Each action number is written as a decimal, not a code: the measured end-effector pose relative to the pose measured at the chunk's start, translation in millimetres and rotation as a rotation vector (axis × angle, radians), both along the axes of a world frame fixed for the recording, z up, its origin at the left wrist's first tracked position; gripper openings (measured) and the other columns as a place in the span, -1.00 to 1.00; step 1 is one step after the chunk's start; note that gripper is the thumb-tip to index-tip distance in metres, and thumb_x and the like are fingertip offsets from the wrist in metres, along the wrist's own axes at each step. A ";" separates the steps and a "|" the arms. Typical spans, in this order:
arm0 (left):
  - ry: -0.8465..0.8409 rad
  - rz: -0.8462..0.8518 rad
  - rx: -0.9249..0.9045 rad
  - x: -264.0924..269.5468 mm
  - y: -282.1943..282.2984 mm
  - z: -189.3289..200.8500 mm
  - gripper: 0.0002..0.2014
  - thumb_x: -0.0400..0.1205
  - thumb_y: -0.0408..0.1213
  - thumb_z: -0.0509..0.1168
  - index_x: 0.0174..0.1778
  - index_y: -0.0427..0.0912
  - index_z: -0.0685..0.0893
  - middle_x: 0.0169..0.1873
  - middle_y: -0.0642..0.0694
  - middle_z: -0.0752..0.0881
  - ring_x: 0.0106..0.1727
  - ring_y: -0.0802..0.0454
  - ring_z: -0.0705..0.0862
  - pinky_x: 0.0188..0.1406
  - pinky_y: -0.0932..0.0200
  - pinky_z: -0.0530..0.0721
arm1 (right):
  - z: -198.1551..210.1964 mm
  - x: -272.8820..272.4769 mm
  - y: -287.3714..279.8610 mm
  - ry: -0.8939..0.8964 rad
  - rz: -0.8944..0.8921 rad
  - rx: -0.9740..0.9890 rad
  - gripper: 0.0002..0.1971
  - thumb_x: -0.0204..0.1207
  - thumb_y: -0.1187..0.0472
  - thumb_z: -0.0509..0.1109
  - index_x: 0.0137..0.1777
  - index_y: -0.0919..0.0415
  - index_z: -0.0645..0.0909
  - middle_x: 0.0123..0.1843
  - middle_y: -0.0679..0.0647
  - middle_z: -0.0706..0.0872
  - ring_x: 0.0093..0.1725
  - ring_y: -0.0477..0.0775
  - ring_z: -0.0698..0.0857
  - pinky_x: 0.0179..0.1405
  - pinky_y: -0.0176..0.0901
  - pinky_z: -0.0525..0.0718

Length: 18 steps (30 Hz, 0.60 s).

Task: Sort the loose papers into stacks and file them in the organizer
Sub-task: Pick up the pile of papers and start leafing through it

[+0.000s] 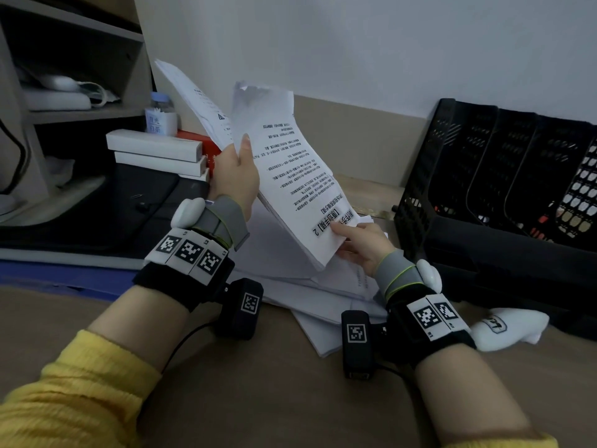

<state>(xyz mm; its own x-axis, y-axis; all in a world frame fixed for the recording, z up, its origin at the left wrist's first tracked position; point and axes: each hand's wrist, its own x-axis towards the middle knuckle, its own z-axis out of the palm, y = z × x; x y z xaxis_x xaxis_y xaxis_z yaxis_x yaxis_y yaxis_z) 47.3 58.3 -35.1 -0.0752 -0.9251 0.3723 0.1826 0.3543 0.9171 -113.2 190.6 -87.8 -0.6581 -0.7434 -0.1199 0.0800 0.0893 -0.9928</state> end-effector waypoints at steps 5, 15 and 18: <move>-0.065 -0.030 -0.023 0.4 -2.6 -3.1 -0.52 0.51 0.28 0.08 -0.31 -0.09 0.56 -0.33 0.09 0.57 -0.06 -0.28 0.72 -0.02 -0.43 0.71 | -2.4 -5.5 -1.4 -0.041 -0.071 -0.045 -0.68 0.48 0.41 0.47 0.20 0.28 0.53 -0.04 0.16 0.76 -0.26 0.03 0.73 -0.54 -0.25 0.74; -0.260 -0.131 -0.025 1.9 0.8 -2.1 -0.80 0.71 -0.26 0.20 -0.14 -0.30 0.60 -0.21 -0.26 0.62 -0.14 -0.13 0.62 -0.06 -0.23 0.72 | 1.3 -5.7 -7.1 0.018 -0.284 -0.289 -0.54 0.47 0.07 0.42 0.36 0.12 0.49 0.15 0.11 0.76 0.08 0.13 0.78 0.00 0.06 0.79; -0.266 -0.145 0.026 1.8 -2.8 -5.3 -0.81 0.71 -0.28 0.17 -0.04 -0.32 0.63 -0.10 -0.33 0.68 -0.05 -0.21 0.68 0.06 -0.22 0.71 | 9.8 -4.5 -4.2 -0.106 -0.218 -0.440 -0.60 0.68 -0.12 0.10 0.38 0.06 0.48 0.18 0.06 0.73 0.15 0.20 0.75 -0.06 -0.08 0.76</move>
